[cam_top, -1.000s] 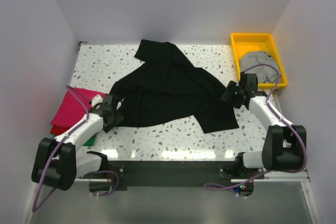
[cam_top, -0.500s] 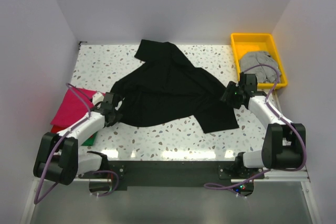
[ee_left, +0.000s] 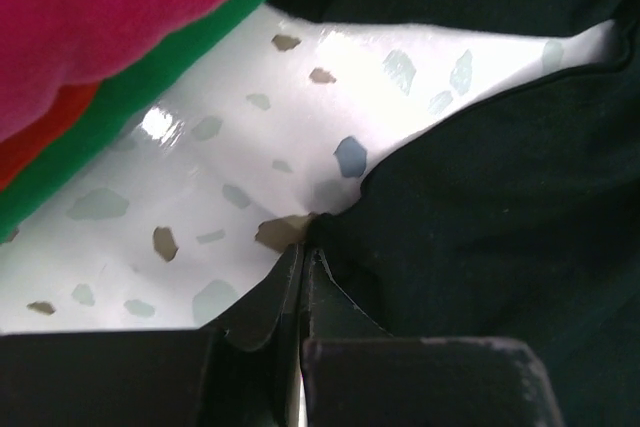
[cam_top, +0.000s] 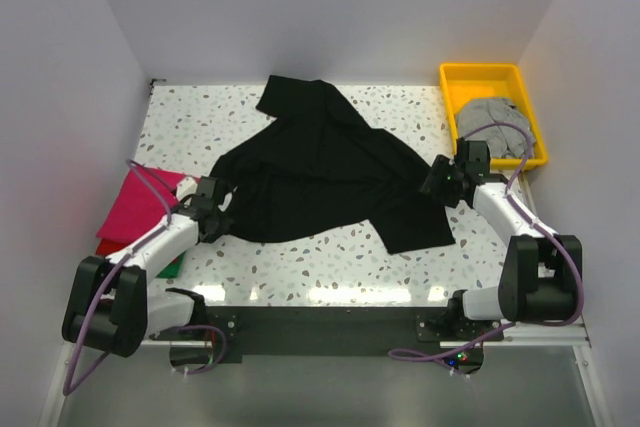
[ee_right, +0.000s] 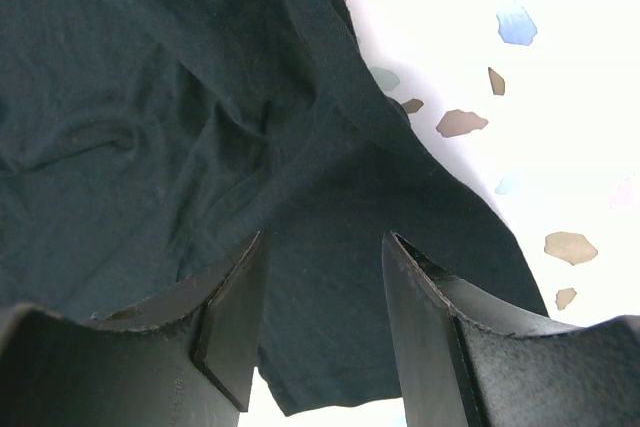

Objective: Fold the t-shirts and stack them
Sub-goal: Flatten the tshirt out

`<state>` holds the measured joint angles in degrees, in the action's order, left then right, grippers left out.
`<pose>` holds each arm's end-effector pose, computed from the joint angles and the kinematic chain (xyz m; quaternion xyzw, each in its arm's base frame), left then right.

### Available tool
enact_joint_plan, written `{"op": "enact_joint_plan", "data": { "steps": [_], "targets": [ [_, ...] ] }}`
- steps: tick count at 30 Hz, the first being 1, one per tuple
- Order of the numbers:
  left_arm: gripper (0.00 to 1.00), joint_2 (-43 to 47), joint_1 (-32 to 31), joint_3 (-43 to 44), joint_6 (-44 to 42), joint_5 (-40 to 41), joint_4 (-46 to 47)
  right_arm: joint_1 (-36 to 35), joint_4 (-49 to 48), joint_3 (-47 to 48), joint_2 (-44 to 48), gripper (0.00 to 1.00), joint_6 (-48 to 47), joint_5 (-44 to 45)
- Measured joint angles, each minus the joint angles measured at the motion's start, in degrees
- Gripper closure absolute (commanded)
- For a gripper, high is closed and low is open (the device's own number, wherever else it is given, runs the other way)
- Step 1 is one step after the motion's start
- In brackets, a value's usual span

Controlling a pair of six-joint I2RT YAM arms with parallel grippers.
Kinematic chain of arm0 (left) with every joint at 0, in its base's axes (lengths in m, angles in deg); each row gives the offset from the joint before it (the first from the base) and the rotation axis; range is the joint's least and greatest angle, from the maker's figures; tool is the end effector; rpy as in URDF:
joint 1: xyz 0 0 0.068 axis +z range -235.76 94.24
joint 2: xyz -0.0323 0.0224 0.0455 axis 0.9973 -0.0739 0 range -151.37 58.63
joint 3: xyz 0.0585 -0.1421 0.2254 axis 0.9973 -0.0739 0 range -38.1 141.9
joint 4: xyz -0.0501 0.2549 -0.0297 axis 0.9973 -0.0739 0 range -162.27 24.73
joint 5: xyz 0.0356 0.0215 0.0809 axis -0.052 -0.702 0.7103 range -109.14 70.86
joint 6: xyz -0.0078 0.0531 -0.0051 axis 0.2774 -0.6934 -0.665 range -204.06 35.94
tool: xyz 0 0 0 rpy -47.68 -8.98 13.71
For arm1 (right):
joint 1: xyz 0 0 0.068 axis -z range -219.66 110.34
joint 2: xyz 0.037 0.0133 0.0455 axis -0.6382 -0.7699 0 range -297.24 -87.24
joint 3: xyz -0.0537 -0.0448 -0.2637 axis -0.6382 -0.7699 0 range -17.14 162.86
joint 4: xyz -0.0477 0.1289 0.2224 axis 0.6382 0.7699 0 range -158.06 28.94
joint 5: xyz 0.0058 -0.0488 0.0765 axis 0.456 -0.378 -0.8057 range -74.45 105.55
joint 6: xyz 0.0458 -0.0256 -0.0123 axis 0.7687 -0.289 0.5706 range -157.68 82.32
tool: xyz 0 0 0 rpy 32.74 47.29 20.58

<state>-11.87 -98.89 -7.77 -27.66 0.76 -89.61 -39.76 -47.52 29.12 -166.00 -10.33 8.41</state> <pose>0.2015 -0.0346 0.1531 -0.3897 0.8789 0.0145 0.2746 0.2732 0.0049 0.2041 0.2038 0.9246 0.1324 0.2933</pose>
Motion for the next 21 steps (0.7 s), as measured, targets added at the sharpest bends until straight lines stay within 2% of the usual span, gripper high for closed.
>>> {"op": "enact_joint_plan", "data": {
  "steps": [11,21],
  "targets": [
    [1.00,7.2,0.0,3.8,-0.1,-0.6,-6.5,0.0,0.1,0.3,-3.2,0.44,-0.1,2.4],
    [1.00,10.8,0.0,5.8,-1.8,-0.6,-9.6,0.0,0.4,5.7,-5.2,0.42,-0.6,7.9]
  ]
}}
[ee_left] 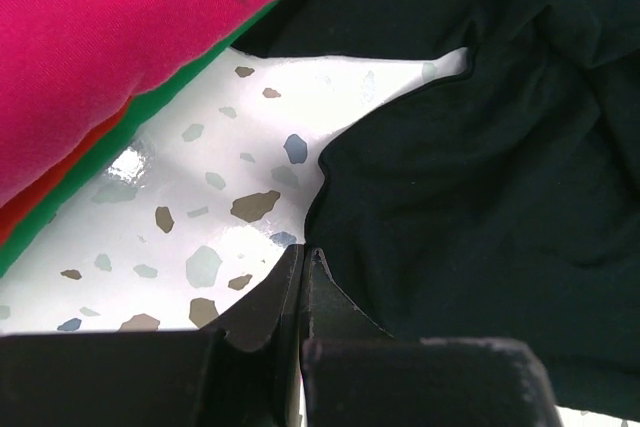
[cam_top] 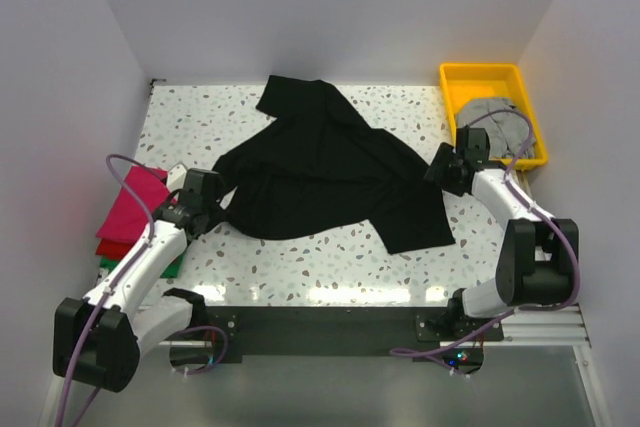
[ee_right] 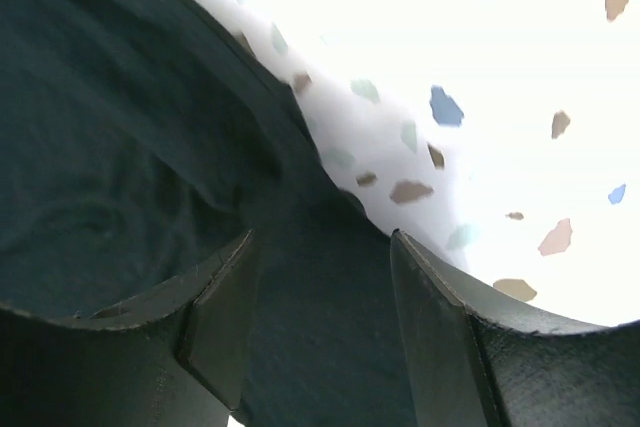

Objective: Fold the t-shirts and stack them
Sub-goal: Flatten the tshirt out

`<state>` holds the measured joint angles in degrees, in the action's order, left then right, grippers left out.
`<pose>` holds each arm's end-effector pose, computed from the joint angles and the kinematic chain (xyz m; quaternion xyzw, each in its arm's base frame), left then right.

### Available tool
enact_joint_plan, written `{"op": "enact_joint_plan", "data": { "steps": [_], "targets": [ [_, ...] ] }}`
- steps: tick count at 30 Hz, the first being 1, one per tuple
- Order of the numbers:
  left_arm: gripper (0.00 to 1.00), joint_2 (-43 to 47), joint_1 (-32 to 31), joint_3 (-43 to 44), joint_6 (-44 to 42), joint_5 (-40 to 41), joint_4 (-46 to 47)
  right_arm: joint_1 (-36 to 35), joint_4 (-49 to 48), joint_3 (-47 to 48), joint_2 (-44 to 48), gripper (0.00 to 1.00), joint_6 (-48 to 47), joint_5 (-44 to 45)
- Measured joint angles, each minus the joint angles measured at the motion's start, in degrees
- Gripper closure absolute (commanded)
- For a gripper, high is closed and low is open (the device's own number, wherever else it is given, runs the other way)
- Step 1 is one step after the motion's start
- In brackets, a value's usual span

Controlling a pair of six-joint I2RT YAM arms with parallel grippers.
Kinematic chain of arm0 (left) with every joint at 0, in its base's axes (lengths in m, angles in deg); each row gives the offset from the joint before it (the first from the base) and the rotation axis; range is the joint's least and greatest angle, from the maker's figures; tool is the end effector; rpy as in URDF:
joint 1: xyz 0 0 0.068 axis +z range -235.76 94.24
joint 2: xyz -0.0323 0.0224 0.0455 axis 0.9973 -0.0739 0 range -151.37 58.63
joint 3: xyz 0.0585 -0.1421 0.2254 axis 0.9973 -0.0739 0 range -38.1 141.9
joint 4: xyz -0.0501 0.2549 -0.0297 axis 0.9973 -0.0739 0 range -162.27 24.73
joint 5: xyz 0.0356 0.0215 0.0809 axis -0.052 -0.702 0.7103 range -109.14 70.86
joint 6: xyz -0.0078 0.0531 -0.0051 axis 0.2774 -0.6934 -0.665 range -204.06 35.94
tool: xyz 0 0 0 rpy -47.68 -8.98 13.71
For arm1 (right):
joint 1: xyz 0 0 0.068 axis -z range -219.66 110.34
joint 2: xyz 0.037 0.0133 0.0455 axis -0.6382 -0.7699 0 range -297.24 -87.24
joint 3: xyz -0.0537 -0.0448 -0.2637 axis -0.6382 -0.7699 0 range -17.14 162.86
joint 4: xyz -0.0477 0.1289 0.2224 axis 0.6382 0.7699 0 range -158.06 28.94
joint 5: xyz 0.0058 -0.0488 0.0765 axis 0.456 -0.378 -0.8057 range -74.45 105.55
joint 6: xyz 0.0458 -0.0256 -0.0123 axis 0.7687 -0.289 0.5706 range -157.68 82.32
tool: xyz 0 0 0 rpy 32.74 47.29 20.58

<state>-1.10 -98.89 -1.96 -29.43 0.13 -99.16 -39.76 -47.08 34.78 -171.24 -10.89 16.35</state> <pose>0.1910 -0.0325 0.2077 -0.3792 0.8684 -0.0205 0.3187 0.2978 0.0000 0.2093 0.2210 0.9224 0.0672 0.3096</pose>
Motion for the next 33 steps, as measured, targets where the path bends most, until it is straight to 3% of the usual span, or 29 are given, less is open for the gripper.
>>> {"op": "enact_joint_plan", "data": {
  "steps": [8,12,17,18,21,27,33],
  "targets": [
    [1.00,1.4,0.0,0.6,-0.9,0.0,-0.8,0.0,-1.9,4.5,-5.8,0.45,-0.9,0.3],
    [1.00,1.6,0.0,0.7,-1.6,-0.1,-1.0,0.0,-2.1,5.5,-8.5,0.53,-1.3,0.8],
    [1.00,2.0,0.0,0.9,-1.8,-0.5,-1.0,0.0,-2.6,7.5,-10.8,0.75,-1.3,0.7],
    [1.00,2.2,0.0,0.9,-1.9,-0.7,-1.1,0.0,-2.6,7.5,-10.8,0.87,-1.2,0.6],
    [1.00,3.0,0.0,1.6,-2.1,-0.7,-1.6,0.0,-2.4,8.1,-10.8,1.00,-0.9,-0.3],
    [1.00,6.5,0.0,6.0,-3.2,-0.1,-3.5,0.6,-0.2,8.7,-6.7,1.00,0.4,-3.8],
    [1.00,9.9,0.0,14.1,-3.4,1.7,-6.7,5.5,6.2,13.9,6.3,1.00,2.9,-9.2]
  ]
}}
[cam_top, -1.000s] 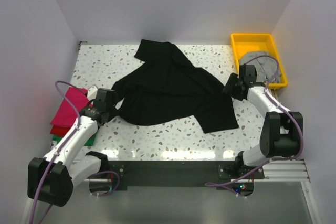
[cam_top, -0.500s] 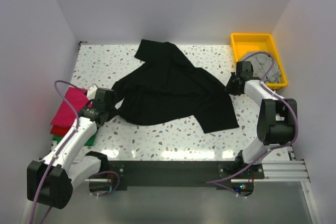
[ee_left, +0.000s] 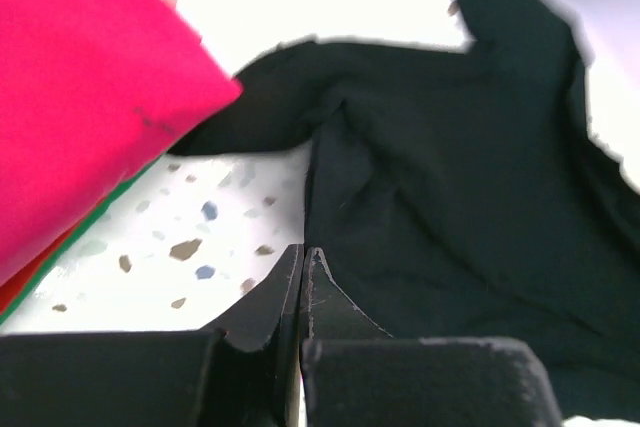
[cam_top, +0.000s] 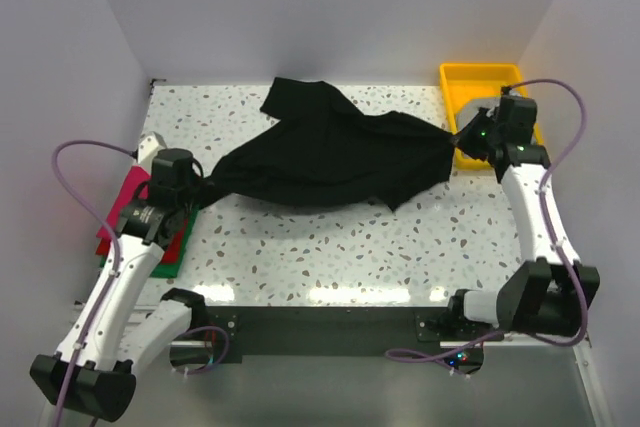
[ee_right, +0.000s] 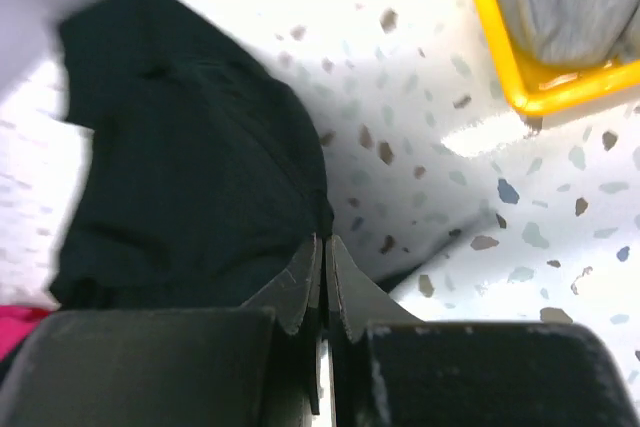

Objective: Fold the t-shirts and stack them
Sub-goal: Flatten the tshirt out

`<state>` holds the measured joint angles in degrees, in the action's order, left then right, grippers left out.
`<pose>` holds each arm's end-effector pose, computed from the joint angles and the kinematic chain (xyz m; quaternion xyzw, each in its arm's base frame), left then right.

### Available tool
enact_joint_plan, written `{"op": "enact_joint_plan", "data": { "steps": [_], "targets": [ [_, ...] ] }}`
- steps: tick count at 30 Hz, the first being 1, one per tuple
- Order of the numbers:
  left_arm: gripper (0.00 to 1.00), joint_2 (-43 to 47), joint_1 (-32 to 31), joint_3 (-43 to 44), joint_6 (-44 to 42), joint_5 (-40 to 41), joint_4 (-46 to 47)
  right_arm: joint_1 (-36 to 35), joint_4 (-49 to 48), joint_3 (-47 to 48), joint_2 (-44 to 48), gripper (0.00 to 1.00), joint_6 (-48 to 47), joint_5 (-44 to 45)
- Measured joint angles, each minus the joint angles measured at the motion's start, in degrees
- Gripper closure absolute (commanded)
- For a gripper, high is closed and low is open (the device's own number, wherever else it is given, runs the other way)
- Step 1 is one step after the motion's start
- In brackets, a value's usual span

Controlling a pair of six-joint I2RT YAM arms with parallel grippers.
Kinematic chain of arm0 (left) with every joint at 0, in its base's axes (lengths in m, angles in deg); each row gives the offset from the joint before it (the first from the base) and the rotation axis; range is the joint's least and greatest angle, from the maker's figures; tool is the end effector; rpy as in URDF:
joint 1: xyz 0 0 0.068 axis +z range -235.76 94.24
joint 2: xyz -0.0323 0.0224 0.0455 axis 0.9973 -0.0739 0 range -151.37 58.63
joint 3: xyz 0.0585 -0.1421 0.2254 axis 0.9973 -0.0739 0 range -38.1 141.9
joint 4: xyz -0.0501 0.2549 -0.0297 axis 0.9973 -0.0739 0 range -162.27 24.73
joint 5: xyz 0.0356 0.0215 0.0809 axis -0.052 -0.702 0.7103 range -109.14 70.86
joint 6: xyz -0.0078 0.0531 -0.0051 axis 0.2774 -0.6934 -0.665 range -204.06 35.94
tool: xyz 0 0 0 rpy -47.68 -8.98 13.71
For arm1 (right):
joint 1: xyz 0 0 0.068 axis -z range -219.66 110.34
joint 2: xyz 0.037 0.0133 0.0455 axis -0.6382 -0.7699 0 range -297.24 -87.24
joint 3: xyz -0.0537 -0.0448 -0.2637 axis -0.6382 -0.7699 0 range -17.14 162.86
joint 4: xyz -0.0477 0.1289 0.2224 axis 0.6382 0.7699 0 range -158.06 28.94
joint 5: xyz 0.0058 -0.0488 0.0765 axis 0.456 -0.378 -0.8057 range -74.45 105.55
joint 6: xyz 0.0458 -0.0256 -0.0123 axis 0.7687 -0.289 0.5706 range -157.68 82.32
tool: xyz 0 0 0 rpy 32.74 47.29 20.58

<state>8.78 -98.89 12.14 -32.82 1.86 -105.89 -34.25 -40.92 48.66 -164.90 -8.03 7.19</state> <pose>0.1745 -0.0277 0.3077 -0.3637 0.8180 -0.0805 0.4382 0.2998 -0.0232 0.3111 0.2412 0.8679 0.1544 0.4059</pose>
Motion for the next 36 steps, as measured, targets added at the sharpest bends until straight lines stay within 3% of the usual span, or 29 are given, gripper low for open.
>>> {"op": "enact_joint_plan", "data": {
  "steps": [9,15,22,29,36],
  "targets": [
    [1.00,2.1,0.0,21.8,0.0,2.3,-6.9,6.3,9.9,19.0,15.5,1.00,6.0,-4.9],
    [1.00,2.0,0.0,34.6,-1.0,4.2,-10.5,6.3,16.4,33.7,17.0,1.00,8.4,-6.2],
    [1.00,-1.4,0.0,43.8,-3.0,6.7,-10.8,6.3,18.2,39.0,17.7,1.00,10.8,-6.2],
    [1.00,-11.3,0.0,44.4,-5.3,7.2,-4.2,6.3,7.7,32.6,14.0,1.00,15.9,-9.4],
    [1.00,-30.5,5.1,48.8,-7.5,3.7,6.8,6.3,-9.3,30.7,-3.2,1.00,23.2,-13.7]
  ]
}}
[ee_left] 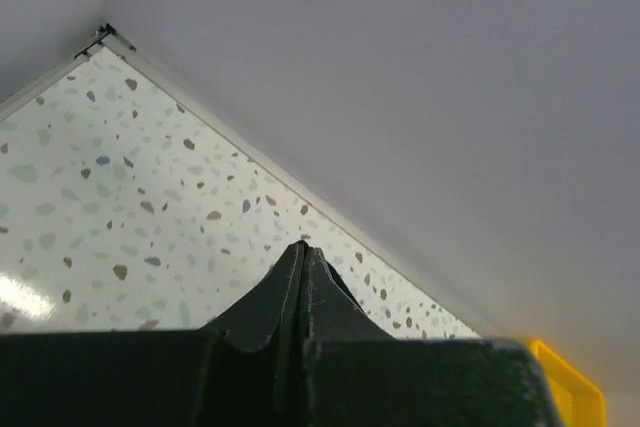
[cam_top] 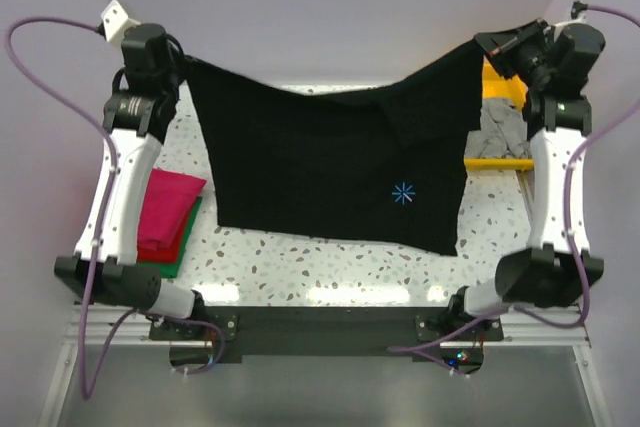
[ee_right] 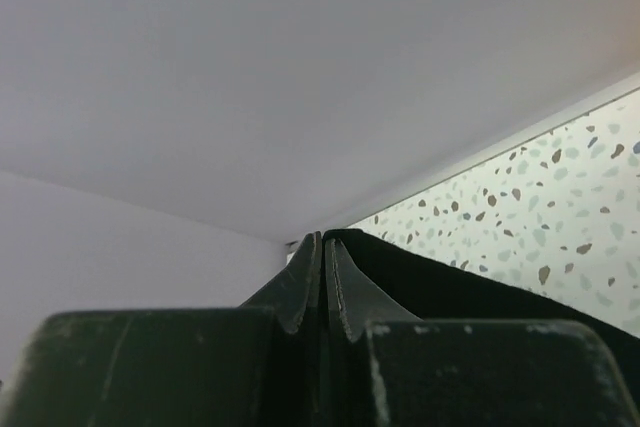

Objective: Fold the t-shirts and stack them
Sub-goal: Flatten the tshirt out

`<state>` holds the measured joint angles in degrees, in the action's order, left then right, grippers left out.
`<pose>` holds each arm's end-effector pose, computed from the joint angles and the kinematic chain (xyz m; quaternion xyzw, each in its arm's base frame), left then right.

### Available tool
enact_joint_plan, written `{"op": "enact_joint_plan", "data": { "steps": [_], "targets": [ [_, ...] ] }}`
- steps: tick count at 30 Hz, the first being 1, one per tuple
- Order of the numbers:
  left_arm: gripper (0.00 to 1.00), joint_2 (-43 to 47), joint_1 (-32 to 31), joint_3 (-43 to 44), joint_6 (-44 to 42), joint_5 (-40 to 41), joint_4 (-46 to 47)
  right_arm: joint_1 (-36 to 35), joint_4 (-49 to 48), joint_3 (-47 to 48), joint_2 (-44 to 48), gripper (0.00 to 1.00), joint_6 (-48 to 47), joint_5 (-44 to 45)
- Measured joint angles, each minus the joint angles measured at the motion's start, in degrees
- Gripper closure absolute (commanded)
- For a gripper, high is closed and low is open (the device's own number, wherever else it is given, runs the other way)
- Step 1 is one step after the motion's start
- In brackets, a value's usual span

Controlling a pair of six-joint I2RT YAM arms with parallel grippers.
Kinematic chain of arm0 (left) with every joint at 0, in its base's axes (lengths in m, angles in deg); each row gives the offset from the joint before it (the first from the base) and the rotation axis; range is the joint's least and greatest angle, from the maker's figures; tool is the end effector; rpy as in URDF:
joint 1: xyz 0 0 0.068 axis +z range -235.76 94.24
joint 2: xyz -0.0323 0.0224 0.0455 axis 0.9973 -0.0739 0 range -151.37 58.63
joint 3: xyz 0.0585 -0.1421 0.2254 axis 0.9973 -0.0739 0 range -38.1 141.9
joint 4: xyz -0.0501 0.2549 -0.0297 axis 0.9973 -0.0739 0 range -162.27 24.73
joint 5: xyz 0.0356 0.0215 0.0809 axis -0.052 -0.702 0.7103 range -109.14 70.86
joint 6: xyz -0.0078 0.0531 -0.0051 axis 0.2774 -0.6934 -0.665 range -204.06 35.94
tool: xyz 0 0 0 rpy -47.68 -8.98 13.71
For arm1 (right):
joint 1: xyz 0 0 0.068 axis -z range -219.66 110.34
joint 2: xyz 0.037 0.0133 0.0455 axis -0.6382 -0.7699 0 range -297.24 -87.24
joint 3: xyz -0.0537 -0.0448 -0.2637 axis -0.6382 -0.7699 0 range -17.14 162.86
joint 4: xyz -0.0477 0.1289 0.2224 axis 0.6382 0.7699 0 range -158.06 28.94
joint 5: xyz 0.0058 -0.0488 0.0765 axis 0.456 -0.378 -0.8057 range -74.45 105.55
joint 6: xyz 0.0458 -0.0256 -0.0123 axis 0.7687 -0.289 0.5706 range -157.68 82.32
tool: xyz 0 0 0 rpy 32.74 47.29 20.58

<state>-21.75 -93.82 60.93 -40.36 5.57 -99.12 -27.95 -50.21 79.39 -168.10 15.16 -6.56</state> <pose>0.2907 -0.0262 0.4811 -0.3613 0.6990 -0.1061 0.6080 0.3010 -0.0487 0.4941 0.2651 0.6689 0.3684 0.5887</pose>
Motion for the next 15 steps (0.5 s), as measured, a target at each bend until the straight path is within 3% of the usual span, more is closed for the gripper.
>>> {"op": "enact_joint_plan", "data": {
  "steps": [5,8,12,15],
  "targets": [
    [1.00,-14.9,8.9,12.6,0.2,-8.4,6.4,0.0,-4.7,13.4,-16.1,1.00,4.2,-1.7],
    [1.00,-19.9,10.8,19.5,0.1,-11.7,10.3,-0.2,-7.3,24.4,-22.0,1.00,6.2,-2.1],
    [1.00,-20.2,11.6,24.3,0.2,-16.1,14.8,-0.1,-11.5,30.6,-21.4,1.00,7.2,-1.9],
    [1.00,-17.7,12.6,23.7,0.1,-17.9,18.6,-0.1,-14.4,28.7,-17.3,1.00,7.1,-1.6]
  ]
}}
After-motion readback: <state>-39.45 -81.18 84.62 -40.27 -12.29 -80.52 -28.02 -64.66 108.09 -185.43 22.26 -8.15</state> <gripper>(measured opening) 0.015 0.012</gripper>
